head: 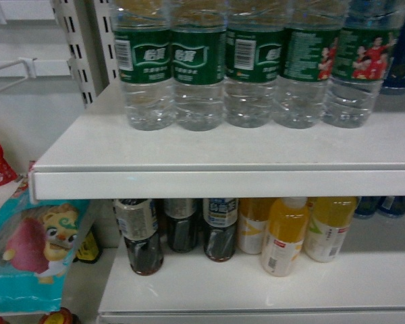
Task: Move water from second to third shelf
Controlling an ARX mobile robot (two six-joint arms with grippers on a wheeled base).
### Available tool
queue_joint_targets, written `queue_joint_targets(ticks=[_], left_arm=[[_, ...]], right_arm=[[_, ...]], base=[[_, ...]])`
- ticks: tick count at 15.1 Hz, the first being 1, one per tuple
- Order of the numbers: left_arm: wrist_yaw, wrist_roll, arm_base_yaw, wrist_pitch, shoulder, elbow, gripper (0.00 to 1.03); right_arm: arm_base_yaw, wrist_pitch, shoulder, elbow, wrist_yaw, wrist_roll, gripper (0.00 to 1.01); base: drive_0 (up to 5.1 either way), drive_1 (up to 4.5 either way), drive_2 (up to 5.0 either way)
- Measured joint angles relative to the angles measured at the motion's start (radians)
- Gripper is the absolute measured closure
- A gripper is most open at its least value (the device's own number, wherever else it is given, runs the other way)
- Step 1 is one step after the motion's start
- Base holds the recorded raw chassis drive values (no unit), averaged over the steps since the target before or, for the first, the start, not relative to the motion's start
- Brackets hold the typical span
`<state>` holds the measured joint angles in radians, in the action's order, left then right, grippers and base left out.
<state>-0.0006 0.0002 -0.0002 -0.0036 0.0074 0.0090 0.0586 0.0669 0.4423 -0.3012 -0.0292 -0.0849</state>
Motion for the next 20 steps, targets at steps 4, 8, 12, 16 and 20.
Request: queue_joint_targets(ticks=[4,8,12,16,20], left_arm=[[-0.003,0.0,-0.001,0.001,0.0,0.0,0.05],[0.0,0.0,-0.001,0.0,0.0,0.0,0.05],[0.0,0.0,-0.001,0.0,0.0,0.0,0.05],[0.0,0.0,-0.001,0.0,0.0,0.0,0.05],[0.0,0.0,-0.001,0.0,0.0,0.0,0.05]], right_arm=[[0.001,-0.002,0.001,0.0,0.014,0.0,0.59],[-0.001,0.0,0.001,0.0,-0.001,0.0,0.59],[-0.018,0.043,0.062,-0.01,0.109,-0.02,0.59],[0.124,0.26,0.332,-0.115,0.073,-0.017,0.59],[0.174,0.358,0.628,-0.226,0.053,-0.019,0.59]], base=[[-4.9,2.5,2.5],[0.0,0.0,0.0],[0.0,0.0,0.0],[0.0,0.0,0.0],[0.0,0.0,0.0]])
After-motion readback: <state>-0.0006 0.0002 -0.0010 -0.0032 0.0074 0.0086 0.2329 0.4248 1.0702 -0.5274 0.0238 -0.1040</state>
